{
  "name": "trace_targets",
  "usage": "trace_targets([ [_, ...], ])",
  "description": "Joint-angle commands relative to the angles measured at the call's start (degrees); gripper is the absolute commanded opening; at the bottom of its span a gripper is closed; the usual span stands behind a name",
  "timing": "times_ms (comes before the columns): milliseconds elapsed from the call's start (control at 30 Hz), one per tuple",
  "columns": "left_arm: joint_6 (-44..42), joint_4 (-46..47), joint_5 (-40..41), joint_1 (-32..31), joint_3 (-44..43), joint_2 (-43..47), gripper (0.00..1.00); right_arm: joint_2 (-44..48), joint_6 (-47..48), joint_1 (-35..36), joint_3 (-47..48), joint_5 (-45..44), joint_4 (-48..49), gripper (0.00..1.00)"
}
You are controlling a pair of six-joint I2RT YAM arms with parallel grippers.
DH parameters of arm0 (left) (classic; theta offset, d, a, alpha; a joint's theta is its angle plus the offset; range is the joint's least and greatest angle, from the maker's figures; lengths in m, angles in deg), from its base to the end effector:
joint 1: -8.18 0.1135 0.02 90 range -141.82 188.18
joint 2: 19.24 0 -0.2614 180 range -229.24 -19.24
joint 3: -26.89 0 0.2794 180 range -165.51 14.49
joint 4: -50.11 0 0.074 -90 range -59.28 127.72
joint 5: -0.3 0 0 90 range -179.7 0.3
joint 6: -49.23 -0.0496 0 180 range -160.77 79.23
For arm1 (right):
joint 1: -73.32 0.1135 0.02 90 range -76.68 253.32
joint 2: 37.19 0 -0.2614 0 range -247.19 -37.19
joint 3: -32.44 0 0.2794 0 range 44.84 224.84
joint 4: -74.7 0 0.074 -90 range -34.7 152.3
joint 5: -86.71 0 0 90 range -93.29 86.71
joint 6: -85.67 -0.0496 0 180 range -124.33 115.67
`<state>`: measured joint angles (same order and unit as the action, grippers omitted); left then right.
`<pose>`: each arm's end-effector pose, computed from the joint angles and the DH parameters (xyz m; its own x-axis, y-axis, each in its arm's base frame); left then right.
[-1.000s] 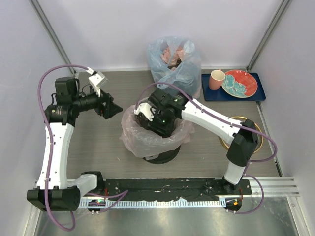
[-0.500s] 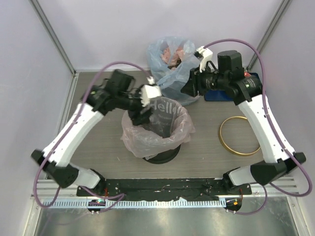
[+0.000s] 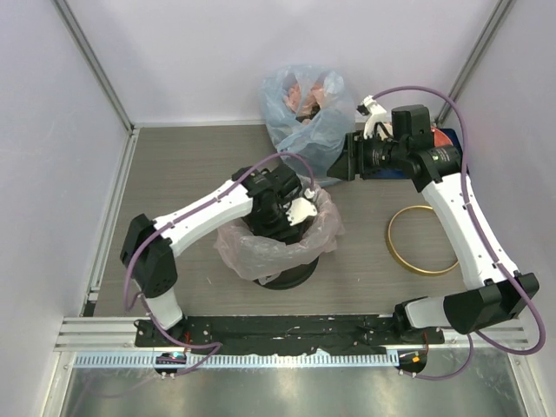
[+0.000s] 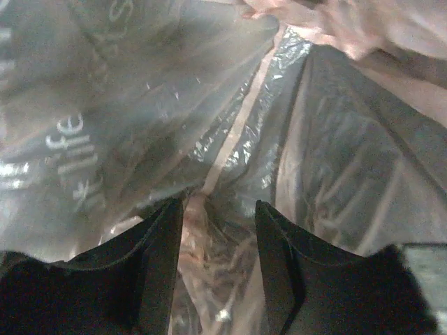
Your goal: Put the trash bags into the trash bin
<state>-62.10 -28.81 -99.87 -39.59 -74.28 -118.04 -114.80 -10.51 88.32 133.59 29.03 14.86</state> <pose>0.2407 -0.2782 0.2639 -0.3338 0.9004 -0.2791 0.9424 0.3260 -0.0754 0.2959 0.1067 0.4118 -0.6369 -0.0765 -0.7672 -0.5697 0.7172 0.4014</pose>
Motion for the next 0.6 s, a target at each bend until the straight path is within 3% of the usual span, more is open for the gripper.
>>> trace_targets([
  [0,2.25,-0.10,3.85,0.04,-0.26,-4.55,0.50,1.84,0.55,0.20,-1.82,2.40,3.49,0.60],
  [167,2.16,-0.02,5.78,0.04,0.79,-9.64,0.49,1.05,1.34,0.11,-2.35,2.84,3.93,0.67],
  [567,3.04,5.35,5.26,0.13,9.32,-17.03,0.49,-1.94,5.91,2.56,-1.30,-1.72,3.32,0.63],
])
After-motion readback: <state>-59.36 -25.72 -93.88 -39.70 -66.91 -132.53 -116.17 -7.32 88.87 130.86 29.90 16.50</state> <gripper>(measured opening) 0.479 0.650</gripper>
